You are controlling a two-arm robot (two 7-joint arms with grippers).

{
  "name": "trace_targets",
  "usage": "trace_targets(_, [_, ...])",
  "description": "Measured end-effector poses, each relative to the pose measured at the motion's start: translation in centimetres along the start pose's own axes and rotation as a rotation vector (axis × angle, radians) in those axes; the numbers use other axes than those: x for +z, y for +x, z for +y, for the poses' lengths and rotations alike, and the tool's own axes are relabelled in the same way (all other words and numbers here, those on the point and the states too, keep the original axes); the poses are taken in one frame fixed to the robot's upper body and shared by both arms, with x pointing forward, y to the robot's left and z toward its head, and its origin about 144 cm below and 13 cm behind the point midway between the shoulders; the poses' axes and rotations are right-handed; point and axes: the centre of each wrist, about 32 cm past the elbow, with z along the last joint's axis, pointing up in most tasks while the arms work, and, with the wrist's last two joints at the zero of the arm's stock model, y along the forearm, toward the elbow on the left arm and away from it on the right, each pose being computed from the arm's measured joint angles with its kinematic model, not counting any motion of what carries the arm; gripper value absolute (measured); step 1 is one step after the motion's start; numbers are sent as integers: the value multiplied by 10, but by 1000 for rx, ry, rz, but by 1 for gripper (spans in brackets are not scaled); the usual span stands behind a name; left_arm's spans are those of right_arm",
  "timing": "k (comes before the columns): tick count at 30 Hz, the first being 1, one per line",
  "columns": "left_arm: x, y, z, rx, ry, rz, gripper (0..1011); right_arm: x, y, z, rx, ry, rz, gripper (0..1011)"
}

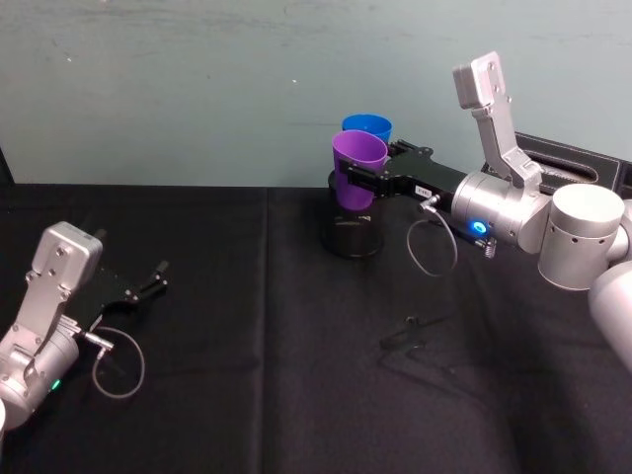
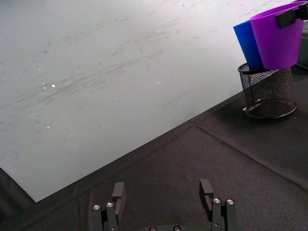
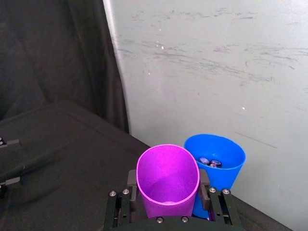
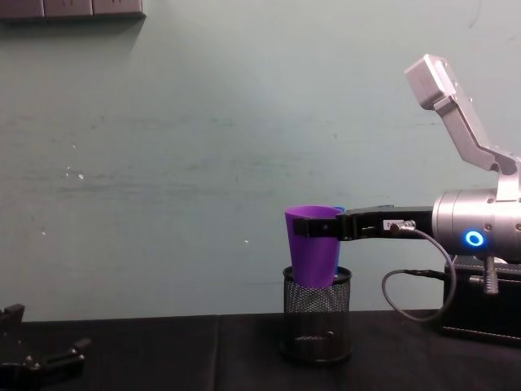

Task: Pick up one cup with a gripper and tap it against the other cup.

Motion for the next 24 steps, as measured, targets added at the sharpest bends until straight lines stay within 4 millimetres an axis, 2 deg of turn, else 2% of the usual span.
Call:
trace_targets(11, [0,0,0,0,0,0,1011,-3,1,-3,16,4,-8,731])
trace_targets(24, [0,0,0,0,0,0,1011,-2,-1,-24,61,-16,8,731])
